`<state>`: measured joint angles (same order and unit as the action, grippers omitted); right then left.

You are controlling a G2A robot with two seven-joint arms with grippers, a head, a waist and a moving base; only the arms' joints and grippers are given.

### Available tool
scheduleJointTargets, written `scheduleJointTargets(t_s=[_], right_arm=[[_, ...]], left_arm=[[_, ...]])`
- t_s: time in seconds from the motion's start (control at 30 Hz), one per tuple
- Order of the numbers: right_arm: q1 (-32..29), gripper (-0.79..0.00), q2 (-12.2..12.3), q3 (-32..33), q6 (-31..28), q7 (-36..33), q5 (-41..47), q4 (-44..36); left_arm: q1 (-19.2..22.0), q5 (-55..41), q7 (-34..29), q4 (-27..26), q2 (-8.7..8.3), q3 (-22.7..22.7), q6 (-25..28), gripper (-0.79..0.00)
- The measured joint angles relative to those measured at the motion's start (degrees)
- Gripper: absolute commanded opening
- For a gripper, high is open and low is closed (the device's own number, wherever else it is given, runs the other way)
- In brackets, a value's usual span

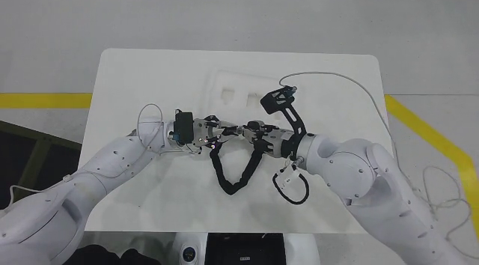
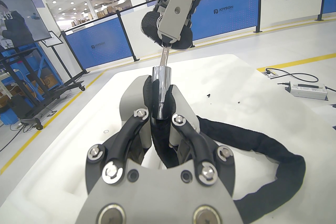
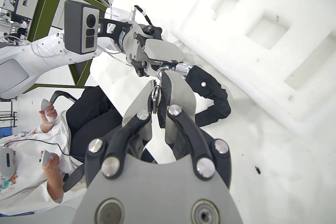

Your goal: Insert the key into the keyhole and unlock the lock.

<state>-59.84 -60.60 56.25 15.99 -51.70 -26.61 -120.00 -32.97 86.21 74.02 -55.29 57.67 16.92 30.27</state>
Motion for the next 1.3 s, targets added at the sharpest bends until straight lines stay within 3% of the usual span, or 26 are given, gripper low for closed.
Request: scheduleJointTargets(t_s=[0.13, 0.17, 0.2, 0.23, 0.33, 0.43, 0.53, 0.6, 0.63, 0.7, 0.97, 1.0, 1.03, 1.13, 1.3], right_arm=[[0.22, -0.785, -0.24, -0.4, 0.16, 0.23, 0.0, 0.45], [0.25, -0.628, -0.29, -0.42, 0.19, 0.33, 0.14, 0.52], [0.28, -0.406, -0.36, -0.43, 0.21, 0.5, 0.31, 0.58], [0.3, -0.111, -0.4, -0.41, 0.22, 0.6, 0.39, 0.58], [0.29, -0.095, -0.5, -0.13, 0.28, 0.76, 0.65, 0.4], [0.15, -0.015, -0.55, 0.41, 0.19, 0.78, 1.28, 0.08], [-0.04, -0.055, -0.53, 1.17, 0.05, 0.2, 2.01, -0.55], [-0.26, -0.215, -0.42, 1.93, 0.06, -0.79, 2.41, -1.13], [-0.39, -0.243, -0.35, 2.34, 0.05, -1.38, 2.6, -1.38], [-0.76, -0.369, -0.14, 3.43, 0.02, -3.04, 3.19, -2.12], [-2.24, -0.582, 0.54, 7.06, -0.83, -6.81, 4.39, -3.78], [-2.37, -0.674, 0.57, 7.28, -1.04, -6.83, 4.6, -3.64], [-2.44, -0.714, 0.58, 7.37, -1.19, -6.79, 4.75, -3.53], [-2.53, -0.785, 0.56, 7.26, -1.6, -6.47, 4.94, -3.22], [-2.29, -0.785, 0.48, 6.66, -1.58, -6.31, 4.5, -2.8]], left_arm=[[0.0, 0.0, 0.0, 0.0, 0.0, 0.0, 0.0, -0.785], [0.0, 0.0, 0.0, 0.0, 0.0, 0.0, 0.0, -0.785], [0.0, 0.0, 0.0, 0.0, 0.0, 0.0, 0.0, -0.785], [0.0, 0.0, 0.0, 0.0, 0.0, 0.0, 0.0, -0.785], [0.0, 0.0, 0.0, 0.0, 0.0, 0.0, 0.0, -0.785], [0.0, 0.0, 0.0, 0.0, 0.0, 0.0, 0.0, -0.785], [0.0, 0.0, 0.0, 0.0, 0.0, 0.0, 0.0, -0.785], [0.0, 0.0, 0.0, 0.0, 0.0, 0.0, 0.0, -0.785], [0.0, 0.0, 0.0, 0.0, 0.0, 0.0, 0.0, -0.785], [0.0, 0.0, 0.0, 0.0, 0.0, 0.0, 0.0, -0.785], [0.0, 0.0, 0.0, 0.0, 0.0, 0.0, 0.0, -0.785], [0.0, 0.0, 0.0, 0.0, 0.0, 0.0, 0.0, -0.785], [0.0, 0.0, 0.0, 0.0, 0.0, 0.0, 0.0, -0.785], [0.0, 0.0, 0.0, 0.0, 0.0, 0.0, 0.0, -0.785], [0.0, 0.0, 0.0, 0.0, 0.0, 0.0, 0.0, -0.785]])
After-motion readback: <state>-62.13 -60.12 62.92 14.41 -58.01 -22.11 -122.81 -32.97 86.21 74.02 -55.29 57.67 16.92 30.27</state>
